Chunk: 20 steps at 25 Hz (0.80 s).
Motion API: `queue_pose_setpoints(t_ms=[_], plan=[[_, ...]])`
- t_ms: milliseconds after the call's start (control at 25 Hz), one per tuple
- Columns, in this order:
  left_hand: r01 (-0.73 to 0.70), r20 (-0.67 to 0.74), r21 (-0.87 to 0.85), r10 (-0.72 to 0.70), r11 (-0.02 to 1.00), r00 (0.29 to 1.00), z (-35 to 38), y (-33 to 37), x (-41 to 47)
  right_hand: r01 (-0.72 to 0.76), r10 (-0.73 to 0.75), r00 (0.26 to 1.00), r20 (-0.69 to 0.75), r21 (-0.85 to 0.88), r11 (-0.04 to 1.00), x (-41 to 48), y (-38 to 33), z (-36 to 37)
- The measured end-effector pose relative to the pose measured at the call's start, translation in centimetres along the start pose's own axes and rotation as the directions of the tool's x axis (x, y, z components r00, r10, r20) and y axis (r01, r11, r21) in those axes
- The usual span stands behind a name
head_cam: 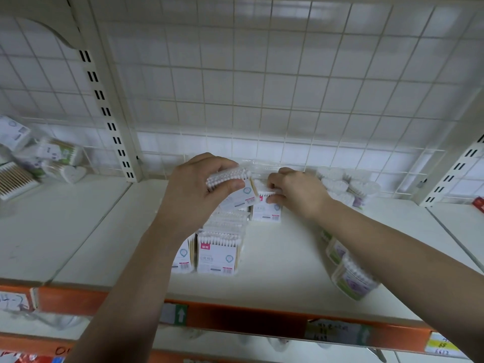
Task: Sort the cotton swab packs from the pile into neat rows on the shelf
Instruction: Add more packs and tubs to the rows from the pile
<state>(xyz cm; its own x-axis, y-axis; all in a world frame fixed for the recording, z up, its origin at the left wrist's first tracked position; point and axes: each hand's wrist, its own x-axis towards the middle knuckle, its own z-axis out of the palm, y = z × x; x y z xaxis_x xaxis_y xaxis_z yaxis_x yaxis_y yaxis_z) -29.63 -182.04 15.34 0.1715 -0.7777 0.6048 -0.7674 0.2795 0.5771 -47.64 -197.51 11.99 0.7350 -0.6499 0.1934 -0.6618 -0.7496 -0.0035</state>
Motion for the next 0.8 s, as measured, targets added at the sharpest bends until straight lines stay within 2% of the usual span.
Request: queue_pose_setpoints(t_ms=[240, 400, 520, 800], plan=[[-0.016, 0.065, -0.011, 0.016, 1.000, 0.998, 1.9, 1.3, 1.6, -0.018, 0.031, 0.996, -0.082, 0.150, 0.989, -2.6, 1.5, -2.0], [-0.063, 0.240, -0.046, 0.072, 0.997, 0.968, 3.9, 1.1, 2.5, -0.068, 0.086, 0.992, -0.088, 0.194, 0.979, -5.6, 3.0, -2.8], [-0.098, 0.344, 0.003, 0.092, 0.995, 0.934, 5.5, 0.3, 2.8, -0.101, 0.128, 0.987, -0.097, 0.244, 0.965, -7.4, 3.4, -3.0], [-0.047, 0.481, 0.149, -0.031, 0.988, 0.876, 7.5, -0.3, 2.6, -0.110, 0.165, 0.973, -0.158, 0.313, 0.944, -9.5, 3.7, -2.9]])
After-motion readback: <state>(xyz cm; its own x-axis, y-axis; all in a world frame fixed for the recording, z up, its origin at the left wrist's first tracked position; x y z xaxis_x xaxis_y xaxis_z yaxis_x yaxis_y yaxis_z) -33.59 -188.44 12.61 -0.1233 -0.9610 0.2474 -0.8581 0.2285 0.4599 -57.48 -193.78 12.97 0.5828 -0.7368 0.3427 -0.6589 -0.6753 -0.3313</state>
